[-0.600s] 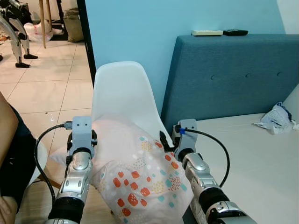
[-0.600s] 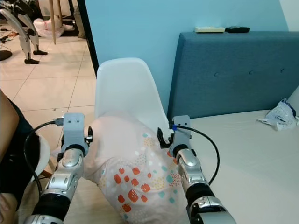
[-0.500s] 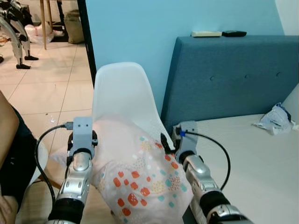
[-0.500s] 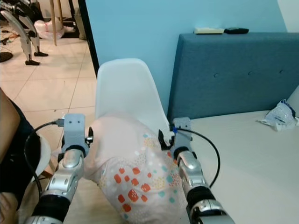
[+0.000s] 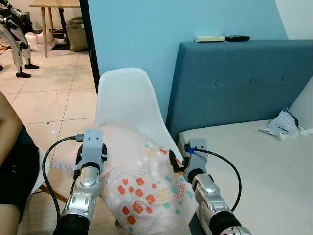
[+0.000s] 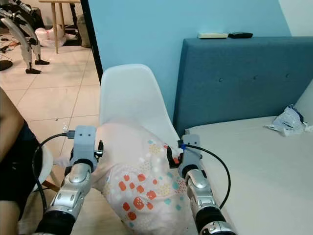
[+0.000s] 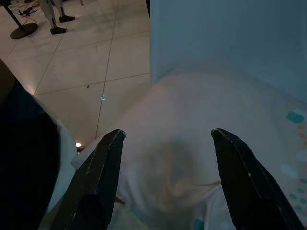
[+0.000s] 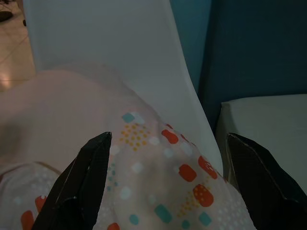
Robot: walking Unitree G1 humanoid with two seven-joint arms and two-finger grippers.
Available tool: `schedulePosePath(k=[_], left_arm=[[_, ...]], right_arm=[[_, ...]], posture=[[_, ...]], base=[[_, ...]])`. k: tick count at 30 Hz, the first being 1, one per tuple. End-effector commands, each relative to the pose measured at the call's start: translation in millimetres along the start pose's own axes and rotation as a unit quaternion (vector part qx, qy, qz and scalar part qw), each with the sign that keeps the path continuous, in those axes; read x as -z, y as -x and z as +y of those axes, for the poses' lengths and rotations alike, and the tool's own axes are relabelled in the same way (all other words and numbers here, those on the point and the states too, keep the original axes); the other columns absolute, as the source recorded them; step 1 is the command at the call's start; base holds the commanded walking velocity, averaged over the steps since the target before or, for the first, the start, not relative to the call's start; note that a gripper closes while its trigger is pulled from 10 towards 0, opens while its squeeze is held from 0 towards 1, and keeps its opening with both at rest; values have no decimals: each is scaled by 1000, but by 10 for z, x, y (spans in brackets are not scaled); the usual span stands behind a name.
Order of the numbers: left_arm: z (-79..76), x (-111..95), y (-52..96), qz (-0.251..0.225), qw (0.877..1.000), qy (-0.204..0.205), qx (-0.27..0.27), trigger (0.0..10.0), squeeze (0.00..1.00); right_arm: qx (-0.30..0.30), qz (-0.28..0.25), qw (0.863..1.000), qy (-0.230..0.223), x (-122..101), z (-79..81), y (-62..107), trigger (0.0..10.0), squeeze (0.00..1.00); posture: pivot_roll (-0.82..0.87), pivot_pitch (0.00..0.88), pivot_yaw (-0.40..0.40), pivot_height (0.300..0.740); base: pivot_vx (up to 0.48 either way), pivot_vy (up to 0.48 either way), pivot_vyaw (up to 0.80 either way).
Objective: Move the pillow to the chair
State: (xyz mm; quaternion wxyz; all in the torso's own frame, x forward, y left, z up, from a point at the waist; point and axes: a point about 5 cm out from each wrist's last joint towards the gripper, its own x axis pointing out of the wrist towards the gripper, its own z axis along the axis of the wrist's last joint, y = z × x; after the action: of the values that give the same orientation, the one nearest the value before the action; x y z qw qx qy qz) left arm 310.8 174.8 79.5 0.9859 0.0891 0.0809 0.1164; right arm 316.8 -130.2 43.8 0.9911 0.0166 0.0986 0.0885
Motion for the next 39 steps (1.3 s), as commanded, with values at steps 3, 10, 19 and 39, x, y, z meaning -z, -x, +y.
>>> schedulePosePath(k=[3, 10, 19, 39], left_arm=[[0, 65, -10, 18, 1000, -22, 4, 10000, 0], [55, 86, -51, 30, 999, -26, 4, 10000, 0], [40, 63, -77, 32, 999, -25, 12, 10000, 0], [19, 145, 116, 29, 999, -30, 14, 10000, 0]], right_arm=[[1, 18, 1000, 4, 22, -5, -14, 10000, 0], [5, 37, 999, 9, 57, -29, -14, 10000, 0], [-3, 32, 999, 15, 29, -13, -20, 10000, 0], [6, 44, 999, 17, 215, -18, 198, 10000, 0]], posture=[[-7, 35, -48, 740], [-7, 36, -49, 740], [-13, 79, -52, 740], [-33, 240, -14, 740]], base=[[0, 0, 0], [0, 0, 0], [0, 0, 0], [0, 0, 0]])
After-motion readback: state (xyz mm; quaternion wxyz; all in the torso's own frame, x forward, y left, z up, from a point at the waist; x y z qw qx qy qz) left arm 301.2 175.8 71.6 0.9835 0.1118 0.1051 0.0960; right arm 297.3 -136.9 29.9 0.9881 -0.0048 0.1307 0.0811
